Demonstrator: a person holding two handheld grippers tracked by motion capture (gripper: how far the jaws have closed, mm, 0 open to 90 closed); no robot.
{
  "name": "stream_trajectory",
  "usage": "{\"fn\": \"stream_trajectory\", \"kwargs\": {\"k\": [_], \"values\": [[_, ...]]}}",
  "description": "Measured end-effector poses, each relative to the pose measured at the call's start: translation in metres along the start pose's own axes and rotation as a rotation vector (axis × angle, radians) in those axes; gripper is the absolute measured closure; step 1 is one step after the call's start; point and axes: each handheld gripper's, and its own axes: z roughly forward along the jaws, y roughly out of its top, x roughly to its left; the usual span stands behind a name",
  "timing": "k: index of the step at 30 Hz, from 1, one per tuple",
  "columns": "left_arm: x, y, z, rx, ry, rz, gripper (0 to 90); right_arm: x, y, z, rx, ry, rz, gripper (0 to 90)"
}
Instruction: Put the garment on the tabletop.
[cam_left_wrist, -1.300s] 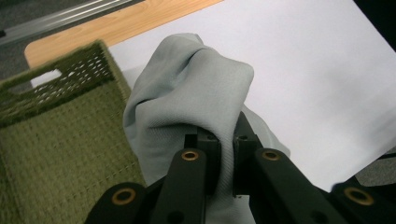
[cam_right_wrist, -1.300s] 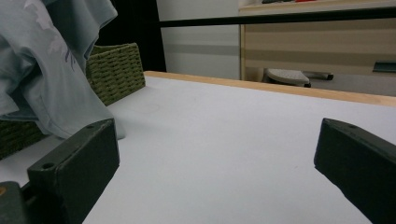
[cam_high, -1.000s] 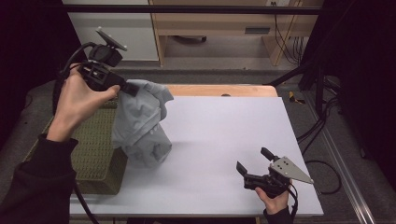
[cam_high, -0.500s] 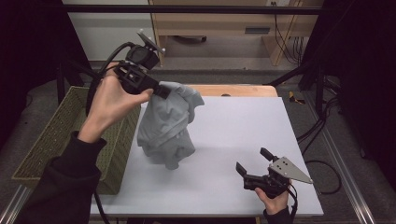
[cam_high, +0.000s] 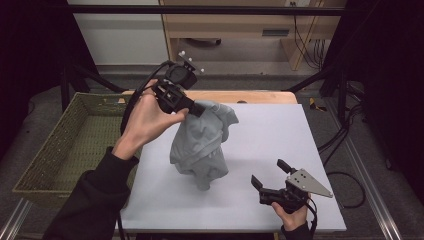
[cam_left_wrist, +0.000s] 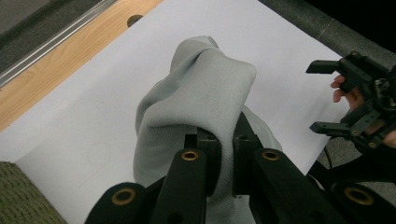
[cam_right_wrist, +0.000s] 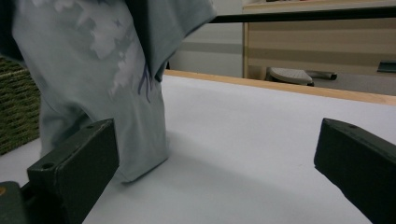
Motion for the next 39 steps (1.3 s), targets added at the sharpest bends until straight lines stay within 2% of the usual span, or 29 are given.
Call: {"fn": "stream_trajectory", "kwargs": {"k": [8,9,12,17,21,22,24,25,26,29,30,31,37,39], "values": [[0.006,-0.018,0.040,0.023,-0.029,-0.004,85.2,-0.001,0.000,-0.001,-0.002,-0.002,0.003,0.3],[0.006,-0.018,0.040,0.023,-0.029,-0.004,85.2,-0.001,0.000,-0.001,-0.003,-0.002,0.001,0.3],[0.008,-0.024,0.055,0.041,-0.038,-0.010,85.1,0.000,-0.001,-0.001,-0.002,-0.002,0.008,0.3],[0.011,-0.033,0.074,0.039,-0.073,-0.016,85.1,-0.001,-0.001,-0.001,0.000,0.001,0.012,0.3],[0.010,-0.040,0.087,0.038,-0.093,-0.014,85.0,-0.001,-0.001,-0.001,-0.003,-0.005,0.009,0.3],[0.011,-0.044,0.094,0.040,-0.104,-0.003,85.0,-0.001,-0.001,-0.001,-0.002,-0.003,0.009,0.3],[0.010,-0.046,0.097,0.039,-0.105,-0.002,85.0,-0.001,-0.001,-0.001,-0.001,-0.005,0.009,0.3],[0.011,-0.048,0.100,0.044,-0.103,0.012,85.0,-0.001,-0.002,-0.001,0.000,-0.005,0.008,0.3],[0.010,-0.050,0.104,0.044,-0.103,0.008,84.9,-0.001,-0.001,-0.002,0.004,0.000,0.022,0.3],[0.009,-0.055,0.113,0.041,-0.111,-0.001,84.8,-0.001,-0.002,-0.001,0.000,-0.008,0.010,0.3],[0.007,-0.058,0.121,0.036,-0.119,-0.010,84.7,-0.002,-0.002,-0.001,0.004,-0.001,0.005,0.3],[0.007,-0.058,0.121,0.036,-0.119,-0.010,84.7,-0.002,-0.002,-0.001,0.004,-0.001,0.005,0.3],[0.004,-0.071,0.149,0.044,-0.146,-0.005,84.4,-0.001,-0.002,-0.001,0.008,-0.003,0.023,0.3],[0.003,-0.073,0.153,0.051,-0.149,-0.009,84.3,-0.001,-0.002,-0.001,0.006,0.000,0.026,0.3]]}}
